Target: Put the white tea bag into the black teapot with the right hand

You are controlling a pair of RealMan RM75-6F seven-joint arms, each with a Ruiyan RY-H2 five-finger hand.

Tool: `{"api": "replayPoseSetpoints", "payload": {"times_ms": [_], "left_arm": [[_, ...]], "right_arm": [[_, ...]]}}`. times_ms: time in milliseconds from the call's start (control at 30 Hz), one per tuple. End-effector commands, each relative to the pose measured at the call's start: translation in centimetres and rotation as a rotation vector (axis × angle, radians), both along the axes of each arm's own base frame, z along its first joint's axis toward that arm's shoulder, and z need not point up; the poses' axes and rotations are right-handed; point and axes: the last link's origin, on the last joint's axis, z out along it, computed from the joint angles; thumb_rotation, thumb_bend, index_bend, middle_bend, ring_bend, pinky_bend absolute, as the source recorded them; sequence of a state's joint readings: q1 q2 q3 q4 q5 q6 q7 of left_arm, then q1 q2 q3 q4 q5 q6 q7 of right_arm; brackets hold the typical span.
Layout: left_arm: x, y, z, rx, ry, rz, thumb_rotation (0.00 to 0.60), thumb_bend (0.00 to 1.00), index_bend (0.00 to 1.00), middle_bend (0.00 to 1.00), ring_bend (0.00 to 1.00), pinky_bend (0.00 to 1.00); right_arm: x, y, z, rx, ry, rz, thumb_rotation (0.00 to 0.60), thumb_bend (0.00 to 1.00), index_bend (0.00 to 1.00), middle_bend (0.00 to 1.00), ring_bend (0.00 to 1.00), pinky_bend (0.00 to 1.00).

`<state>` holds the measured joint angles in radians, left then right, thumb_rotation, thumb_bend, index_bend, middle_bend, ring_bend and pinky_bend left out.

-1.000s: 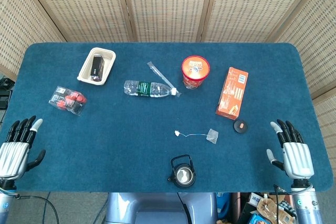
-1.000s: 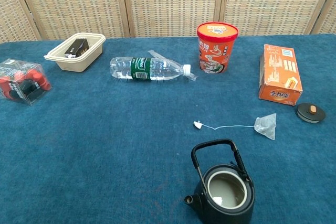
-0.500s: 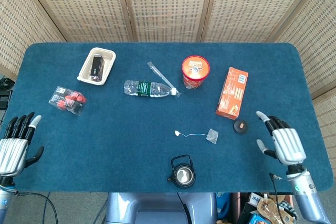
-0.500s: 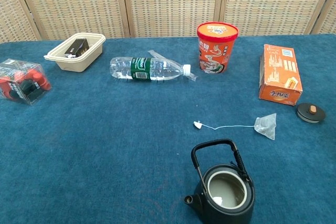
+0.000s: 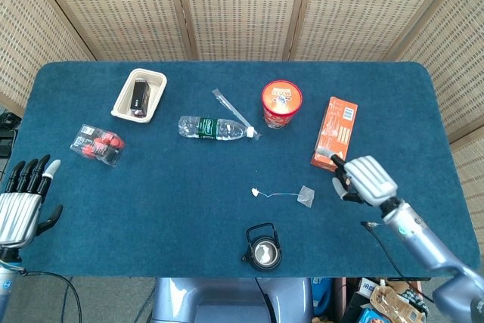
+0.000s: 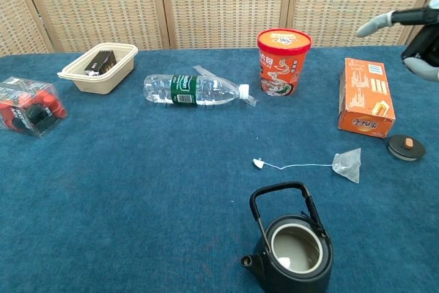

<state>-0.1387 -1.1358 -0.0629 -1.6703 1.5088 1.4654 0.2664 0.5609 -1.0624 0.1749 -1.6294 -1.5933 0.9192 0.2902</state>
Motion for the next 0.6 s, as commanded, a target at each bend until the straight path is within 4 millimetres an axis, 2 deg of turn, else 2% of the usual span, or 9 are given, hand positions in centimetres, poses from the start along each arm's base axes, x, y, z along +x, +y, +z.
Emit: {"api": "replayPoseSetpoints", "payload": {"times_ms": [33,300,433,600], "left_arm": [[0.2,0.3,0.1,0.0,0.01,-0.005,0.6,0.37,0.03,0.0,0.0,0.0],[0.4,0.8,0.4,0.001,0.028,0.003,0.6,0.37,0.03,0.0,0.0,0.0],[0.7,1.2,0.5,0.0,0.039,0.002,0.6,0.37,0.03,0.0,0.0,0.0],[0.9,1.5,0.5,0.0,0.043,0.002,0.6,0.37,0.03,0.0,0.0,0.0]], "right_arm": [[2.4,-2.3,-0.8,0.126,0.056,0.048,0.6,0.83,0.13,0.88,0.9,1.0],[5.1,-3.6,-2.8,0.263,0.088,0.085,0.6,0.93,0.16,0.96,0.97,1.0],[6.6,-4.0,-4.6,0.334,0.12,0.119,0.6,0.93,0.17,0.96,0.98,1.0],[7.5,-4.3,-6.4,0.395,0.166,0.142,0.6,0.94,0.18,0.97,0.98,1.0]]}}
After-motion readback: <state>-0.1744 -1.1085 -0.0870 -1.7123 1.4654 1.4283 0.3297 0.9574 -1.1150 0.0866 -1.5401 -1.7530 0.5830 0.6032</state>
